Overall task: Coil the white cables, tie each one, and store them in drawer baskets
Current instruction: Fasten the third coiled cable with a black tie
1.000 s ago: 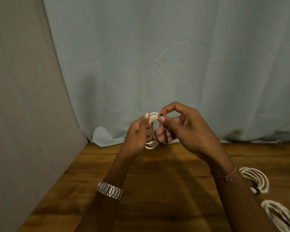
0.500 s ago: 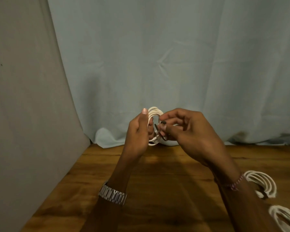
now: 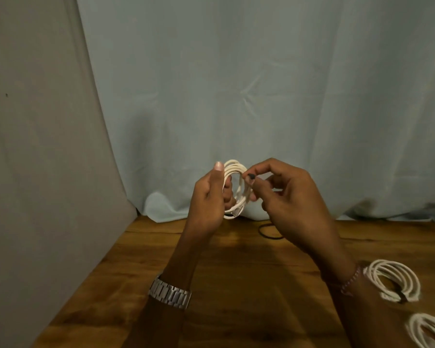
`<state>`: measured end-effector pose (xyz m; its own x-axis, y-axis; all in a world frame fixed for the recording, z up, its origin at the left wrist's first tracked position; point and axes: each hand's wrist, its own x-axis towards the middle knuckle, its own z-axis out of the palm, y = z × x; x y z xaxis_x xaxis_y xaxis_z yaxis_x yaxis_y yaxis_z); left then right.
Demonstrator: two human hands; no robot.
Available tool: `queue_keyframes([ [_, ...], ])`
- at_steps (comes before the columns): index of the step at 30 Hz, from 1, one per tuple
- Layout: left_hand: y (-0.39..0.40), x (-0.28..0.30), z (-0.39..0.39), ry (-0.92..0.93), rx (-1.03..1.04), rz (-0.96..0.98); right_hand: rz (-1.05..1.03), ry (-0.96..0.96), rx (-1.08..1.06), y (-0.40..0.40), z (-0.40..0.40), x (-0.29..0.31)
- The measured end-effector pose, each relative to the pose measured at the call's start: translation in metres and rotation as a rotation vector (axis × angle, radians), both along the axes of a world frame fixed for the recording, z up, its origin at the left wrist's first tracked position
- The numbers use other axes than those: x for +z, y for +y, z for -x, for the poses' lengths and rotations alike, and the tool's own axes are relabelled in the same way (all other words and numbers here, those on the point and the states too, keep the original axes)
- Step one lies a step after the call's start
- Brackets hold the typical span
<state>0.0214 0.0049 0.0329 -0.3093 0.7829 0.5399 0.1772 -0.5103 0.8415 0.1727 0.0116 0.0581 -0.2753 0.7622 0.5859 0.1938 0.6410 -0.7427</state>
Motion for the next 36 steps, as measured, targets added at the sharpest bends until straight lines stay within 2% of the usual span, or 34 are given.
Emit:
queue_keyframes([
  [4, -0.003, 0.002, -0.003, -0.043, 0.012, 0.004, -0.024, -0.07, -0.064, 0.0, 0.005, -0.003],
  [7, -0.003, 0.002, -0.008, -0.135, 0.056, 0.049, 0.011, -0.014, -0.082, -0.002, 0.008, -0.003],
  [13, 0.0, 0.003, -0.01, -0.248, 0.115, 0.082, 0.091, -0.057, 0.077, -0.006, 0.003, 0.002],
  [18, -0.003, 0.008, -0.012, -0.309, 0.123, 0.066, 0.037, -0.202, 0.065, -0.004, 0.001, 0.0],
  [21, -0.007, 0.01, -0.016, -0.28, 0.119, 0.047, 0.076, -0.158, 0.039, -0.004, 0.002, -0.001],
  [25, -0.009, 0.009, -0.019, -0.191, 0.128, 0.021, 0.027, -0.181, -0.041, -0.004, 0.003, -0.001],
  [32, -0.007, 0.007, -0.02, -0.182, 0.156, -0.022, 0.152, 0.042, 0.007, -0.006, 0.01, -0.004],
  [36, -0.004, 0.004, -0.017, -0.22, 0.15, 0.016, 0.203, 0.167, 0.041, -0.012, 0.014, -0.001],
])
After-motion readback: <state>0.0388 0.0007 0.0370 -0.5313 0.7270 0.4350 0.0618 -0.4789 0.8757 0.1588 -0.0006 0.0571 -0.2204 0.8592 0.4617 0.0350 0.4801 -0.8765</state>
